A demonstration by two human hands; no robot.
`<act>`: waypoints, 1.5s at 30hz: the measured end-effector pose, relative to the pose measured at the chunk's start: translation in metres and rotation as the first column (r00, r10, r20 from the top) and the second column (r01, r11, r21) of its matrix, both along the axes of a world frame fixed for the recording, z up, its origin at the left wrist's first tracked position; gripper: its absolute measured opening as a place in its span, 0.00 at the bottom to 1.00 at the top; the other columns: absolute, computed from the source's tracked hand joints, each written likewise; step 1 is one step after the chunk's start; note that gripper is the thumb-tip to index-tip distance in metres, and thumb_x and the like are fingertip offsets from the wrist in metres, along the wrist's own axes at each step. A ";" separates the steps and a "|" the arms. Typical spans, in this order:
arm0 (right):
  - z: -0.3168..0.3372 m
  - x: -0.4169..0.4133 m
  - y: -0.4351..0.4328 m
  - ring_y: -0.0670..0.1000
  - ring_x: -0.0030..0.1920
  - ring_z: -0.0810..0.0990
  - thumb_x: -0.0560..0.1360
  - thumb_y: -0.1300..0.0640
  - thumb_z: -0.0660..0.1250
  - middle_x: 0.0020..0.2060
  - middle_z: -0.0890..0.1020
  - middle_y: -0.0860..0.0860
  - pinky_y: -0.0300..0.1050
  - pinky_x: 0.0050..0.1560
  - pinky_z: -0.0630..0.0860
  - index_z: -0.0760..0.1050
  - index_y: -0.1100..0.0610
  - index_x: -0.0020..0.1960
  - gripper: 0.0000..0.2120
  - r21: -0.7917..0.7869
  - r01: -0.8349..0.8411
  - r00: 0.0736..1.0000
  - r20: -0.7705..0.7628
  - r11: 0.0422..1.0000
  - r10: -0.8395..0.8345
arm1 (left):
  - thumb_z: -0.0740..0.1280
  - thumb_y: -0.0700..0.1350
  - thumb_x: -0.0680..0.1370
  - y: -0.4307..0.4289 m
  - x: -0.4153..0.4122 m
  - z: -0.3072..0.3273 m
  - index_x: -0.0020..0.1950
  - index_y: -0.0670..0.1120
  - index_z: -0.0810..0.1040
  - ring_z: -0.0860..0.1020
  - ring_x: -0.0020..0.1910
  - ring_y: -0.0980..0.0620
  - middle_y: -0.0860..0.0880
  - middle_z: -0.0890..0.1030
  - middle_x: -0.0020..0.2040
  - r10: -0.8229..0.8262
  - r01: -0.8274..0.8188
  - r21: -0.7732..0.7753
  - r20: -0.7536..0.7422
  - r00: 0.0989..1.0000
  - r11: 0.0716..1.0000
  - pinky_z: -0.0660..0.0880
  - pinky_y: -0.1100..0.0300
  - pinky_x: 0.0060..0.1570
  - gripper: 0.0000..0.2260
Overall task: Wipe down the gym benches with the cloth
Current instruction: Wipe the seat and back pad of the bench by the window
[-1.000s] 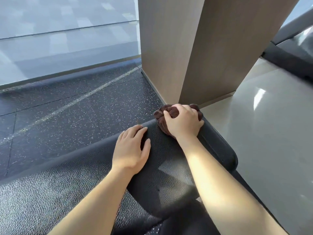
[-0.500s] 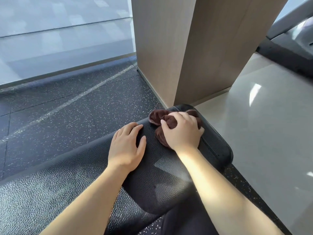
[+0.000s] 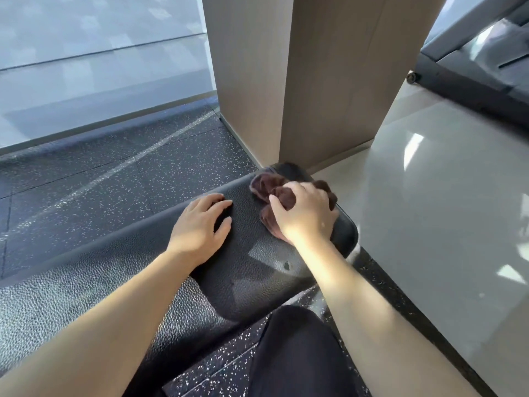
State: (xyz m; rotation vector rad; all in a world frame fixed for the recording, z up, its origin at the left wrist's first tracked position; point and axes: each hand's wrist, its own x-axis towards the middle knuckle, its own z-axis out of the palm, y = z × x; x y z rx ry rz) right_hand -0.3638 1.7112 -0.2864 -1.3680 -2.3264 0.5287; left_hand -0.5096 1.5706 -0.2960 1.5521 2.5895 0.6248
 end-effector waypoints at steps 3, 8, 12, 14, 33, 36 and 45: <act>-0.007 0.040 -0.015 0.53 0.60 0.72 0.72 0.38 0.64 0.55 0.79 0.44 0.59 0.55 0.68 0.77 0.44 0.52 0.14 0.066 0.029 0.998 -0.064 0.997 -0.024 | 0.55 0.56 0.74 0.020 0.022 0.001 0.67 0.50 0.72 0.65 0.69 0.48 0.50 0.70 0.69 -0.058 0.059 -0.027 0.034 0.998 0.998 0.57 0.49 0.70 0.24; -0.009 0.039 -0.004 0.52 0.61 0.71 0.72 0.38 0.65 0.55 0.78 0.42 0.60 0.57 0.66 0.77 0.43 0.52 0.13 0.046 0.082 0.994 -0.078 0.996 -0.078 | 0.55 0.57 0.75 0.036 0.038 -0.011 0.66 0.52 0.72 0.64 0.68 0.49 0.50 0.71 0.68 0.013 -0.013 0.016 -0.014 1.000 1.000 0.56 0.43 0.70 0.22; -0.001 0.015 0.028 0.54 0.61 0.71 0.74 0.37 0.60 0.57 0.77 0.44 0.60 0.59 0.64 0.76 0.43 0.54 0.15 -0.039 0.099 0.995 -0.006 0.994 -0.100 | 0.53 0.58 0.75 0.036 0.034 -0.013 0.65 0.52 0.73 0.66 0.67 0.49 0.51 0.72 0.66 0.007 -0.007 0.069 -0.010 1.000 0.998 0.56 0.45 0.70 0.23; 0.002 0.003 0.045 0.55 0.59 0.72 0.73 0.37 0.60 0.57 0.77 0.45 0.59 0.58 0.65 0.76 0.43 0.54 0.15 -0.072 0.095 0.995 -0.021 0.993 -0.097 | 0.54 0.58 0.75 0.037 0.035 -0.014 0.65 0.53 0.73 0.65 0.67 0.49 0.51 0.71 0.66 0.005 -0.004 0.070 -0.006 1.000 0.998 0.55 0.46 0.70 0.22; -0.026 0.076 -0.038 0.56 0.50 0.79 0.73 0.43 0.66 0.47 0.82 0.48 0.52 0.54 0.74 0.80 0.50 0.47 0.11 0.190 0.174 0.938 -0.329 0.966 -0.104 | 0.60 0.48 0.77 0.004 0.027 -0.004 0.63 0.48 0.76 0.67 0.66 0.47 0.48 0.73 0.66 -0.162 0.155 0.071 0.112 0.980 0.985 0.62 0.51 0.68 0.16; -0.027 0.056 -0.086 0.53 0.51 0.78 0.71 0.44 0.68 0.49 0.81 0.45 0.51 0.50 0.73 0.79 0.48 0.46 0.09 0.227 0.127 0.938 -0.345 0.966 -0.042 | 0.58 0.50 0.75 -0.034 0.018 -0.007 0.63 0.48 0.75 0.69 0.65 0.45 0.47 0.73 0.65 -0.121 0.118 0.047 0.050 0.991 0.992 0.64 0.53 0.65 0.18; -0.013 0.009 -0.112 0.51 0.57 0.75 0.70 0.39 0.67 0.52 0.80 0.42 0.57 0.54 0.68 0.78 0.45 0.48 0.12 0.153 0.030 0.991 -0.134 0.988 -0.009 | 0.59 0.50 0.74 -0.106 -0.009 -0.011 0.63 0.47 0.76 0.69 0.65 0.46 0.46 0.74 0.65 0.065 -0.065 0.084 0.009 0.998 0.994 0.64 0.50 0.66 0.20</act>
